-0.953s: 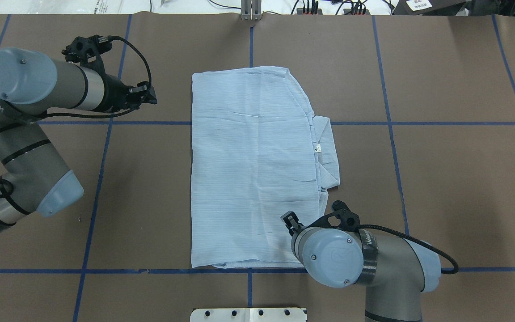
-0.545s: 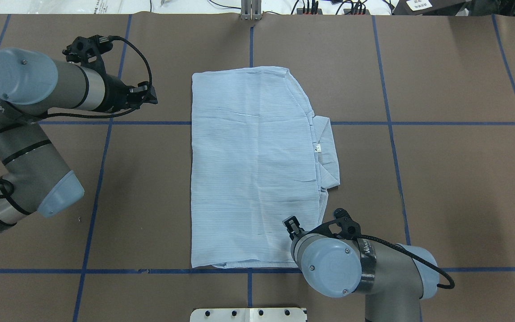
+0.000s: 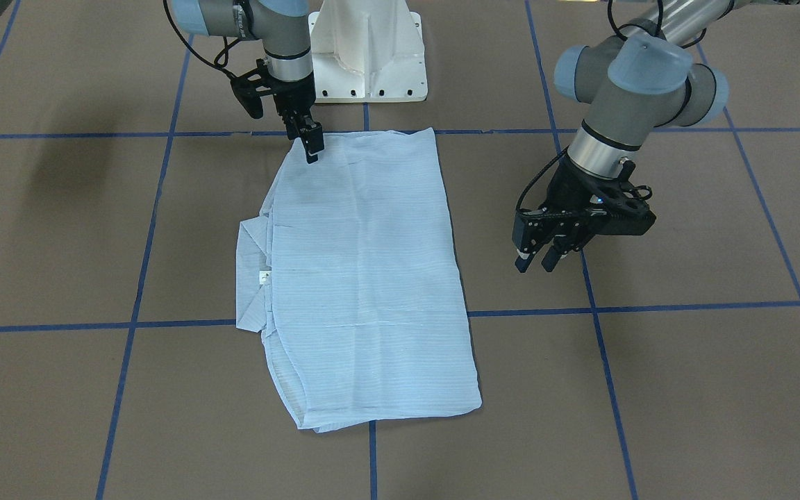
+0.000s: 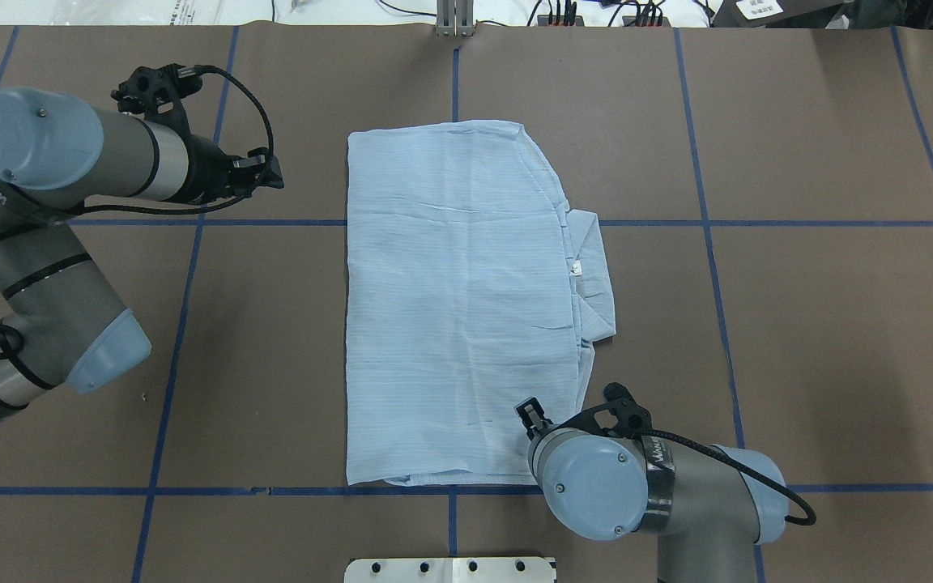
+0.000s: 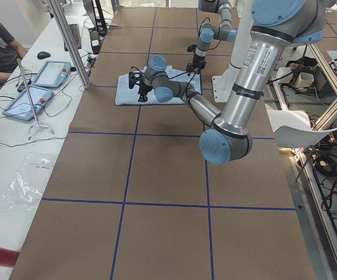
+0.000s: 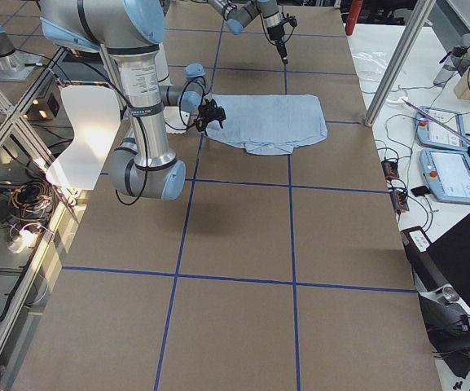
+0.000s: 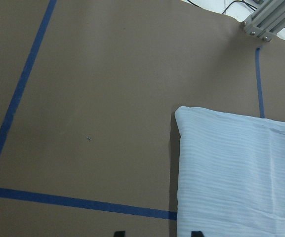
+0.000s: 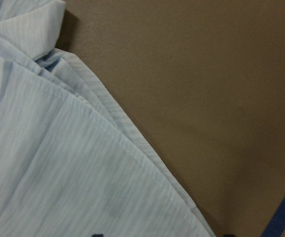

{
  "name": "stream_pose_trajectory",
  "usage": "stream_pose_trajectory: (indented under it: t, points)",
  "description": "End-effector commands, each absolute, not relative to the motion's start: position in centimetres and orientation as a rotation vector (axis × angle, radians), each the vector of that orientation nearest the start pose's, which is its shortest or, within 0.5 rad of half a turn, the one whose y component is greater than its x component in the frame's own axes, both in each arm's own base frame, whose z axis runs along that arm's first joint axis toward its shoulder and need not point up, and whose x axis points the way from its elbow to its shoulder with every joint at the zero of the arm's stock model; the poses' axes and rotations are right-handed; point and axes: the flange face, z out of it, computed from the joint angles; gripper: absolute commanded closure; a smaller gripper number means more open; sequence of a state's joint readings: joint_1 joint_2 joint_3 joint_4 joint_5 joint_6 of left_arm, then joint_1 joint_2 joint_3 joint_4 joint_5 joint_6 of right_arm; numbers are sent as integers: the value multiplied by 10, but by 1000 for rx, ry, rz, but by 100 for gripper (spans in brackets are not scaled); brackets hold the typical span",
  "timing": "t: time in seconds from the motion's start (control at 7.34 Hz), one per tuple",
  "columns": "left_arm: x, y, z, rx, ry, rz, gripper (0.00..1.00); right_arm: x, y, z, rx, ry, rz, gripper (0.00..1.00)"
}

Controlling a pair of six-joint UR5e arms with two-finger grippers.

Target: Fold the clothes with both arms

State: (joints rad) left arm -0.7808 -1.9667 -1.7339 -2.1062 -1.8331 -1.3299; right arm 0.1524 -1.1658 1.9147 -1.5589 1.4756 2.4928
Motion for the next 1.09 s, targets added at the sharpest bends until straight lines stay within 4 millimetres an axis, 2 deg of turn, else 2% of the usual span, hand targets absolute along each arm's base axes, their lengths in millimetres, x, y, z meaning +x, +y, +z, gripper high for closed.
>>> stream_pose_trajectory:
  t: [0.0, 0.14, 0.27, 0.41, 0.95]
  points:
    - [370, -518, 301, 330, 1070, -340, 46, -571, -230, 290, -215, -768, 1050, 19]
    - [369, -518, 302, 330, 1069, -340, 46, -571, -230, 290, -218, -769, 1051, 33]
    - [369, -518, 302, 331, 1069, -341, 46, -571, -231, 290, -217, -769, 1052, 63]
    - [369, -519, 301, 346, 1063, -352, 46, -571, -230, 289, -229, -767, 1046, 100]
    - [370, -519, 300, 343, 1066, -355, 46, -566, -228, 284, -274, -759, 1019, 100]
